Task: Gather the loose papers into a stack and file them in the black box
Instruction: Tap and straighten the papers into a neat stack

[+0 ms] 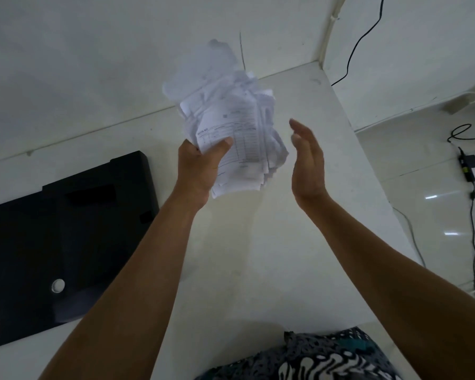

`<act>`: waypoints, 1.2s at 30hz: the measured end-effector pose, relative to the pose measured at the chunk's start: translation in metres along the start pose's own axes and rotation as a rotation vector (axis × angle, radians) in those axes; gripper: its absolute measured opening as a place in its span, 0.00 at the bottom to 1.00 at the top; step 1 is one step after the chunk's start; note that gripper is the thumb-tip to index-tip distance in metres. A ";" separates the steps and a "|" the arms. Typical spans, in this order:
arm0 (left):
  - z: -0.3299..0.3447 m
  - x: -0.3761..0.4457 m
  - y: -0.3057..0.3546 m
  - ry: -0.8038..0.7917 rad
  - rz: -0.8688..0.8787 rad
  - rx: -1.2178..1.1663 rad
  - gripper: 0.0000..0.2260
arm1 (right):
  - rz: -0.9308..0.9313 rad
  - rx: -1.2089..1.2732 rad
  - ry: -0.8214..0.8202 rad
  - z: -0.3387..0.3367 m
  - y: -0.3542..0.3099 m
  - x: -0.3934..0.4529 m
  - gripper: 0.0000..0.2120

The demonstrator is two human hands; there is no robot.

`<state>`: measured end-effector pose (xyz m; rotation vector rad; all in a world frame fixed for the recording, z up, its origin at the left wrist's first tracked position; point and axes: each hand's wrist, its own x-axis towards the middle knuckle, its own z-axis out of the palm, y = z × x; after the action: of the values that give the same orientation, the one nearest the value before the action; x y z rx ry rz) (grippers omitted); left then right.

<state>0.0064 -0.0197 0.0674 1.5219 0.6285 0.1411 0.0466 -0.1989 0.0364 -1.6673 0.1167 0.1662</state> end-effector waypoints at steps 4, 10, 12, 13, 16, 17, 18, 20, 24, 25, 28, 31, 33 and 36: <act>0.010 -0.004 0.003 -0.049 0.076 0.054 0.09 | -0.186 -0.279 -0.207 0.003 0.001 0.007 0.24; 0.011 -0.013 -0.018 -0.036 0.156 0.211 0.12 | -0.167 -0.408 -0.128 0.009 0.029 0.003 0.12; 0.012 -0.018 -0.020 0.005 0.172 0.210 0.11 | -0.157 -0.391 -0.118 0.013 0.030 0.000 0.08; 0.012 -0.020 -0.016 0.032 0.194 0.202 0.12 | -0.175 -0.346 -0.100 0.015 0.029 -0.001 0.09; 0.008 -0.019 -0.005 0.098 0.275 0.161 0.12 | -0.227 -0.230 -0.124 0.016 0.017 -0.004 0.14; 0.006 -0.018 -0.005 0.099 0.290 0.164 0.10 | -0.211 -0.236 -0.147 0.015 0.016 -0.006 0.17; 0.006 -0.017 -0.009 0.094 0.280 0.194 0.11 | -0.182 -0.249 -0.163 0.014 0.017 -0.007 0.20; 0.006 -0.014 -0.019 0.068 0.232 0.259 0.15 | -0.172 -0.288 -0.171 0.016 0.020 -0.005 0.20; 0.007 -0.013 -0.017 0.123 0.251 0.162 0.12 | -0.260 -0.304 -0.100 0.024 0.007 0.003 0.10; 0.006 -0.013 -0.014 0.128 0.289 0.129 0.12 | -0.286 -0.279 -0.077 0.024 0.003 0.005 0.09; 0.001 -0.011 -0.019 0.061 0.305 0.177 0.13 | -0.356 -0.249 -0.106 0.021 -0.001 0.008 0.08; -0.003 -0.009 -0.042 0.020 0.166 0.366 0.13 | -0.224 -0.342 -0.204 0.025 0.014 0.006 0.12; -0.003 -0.009 -0.049 0.056 0.139 0.377 0.10 | -0.169 -0.357 -0.180 0.025 0.020 0.004 0.14; -0.002 -0.013 -0.038 0.119 0.208 0.288 0.08 | -0.212 -0.285 -0.101 0.026 0.013 0.001 0.16</act>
<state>-0.0172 -0.0268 0.0348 1.8679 0.6016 0.3128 0.0443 -0.1748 0.0208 -1.9377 -0.1672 0.1096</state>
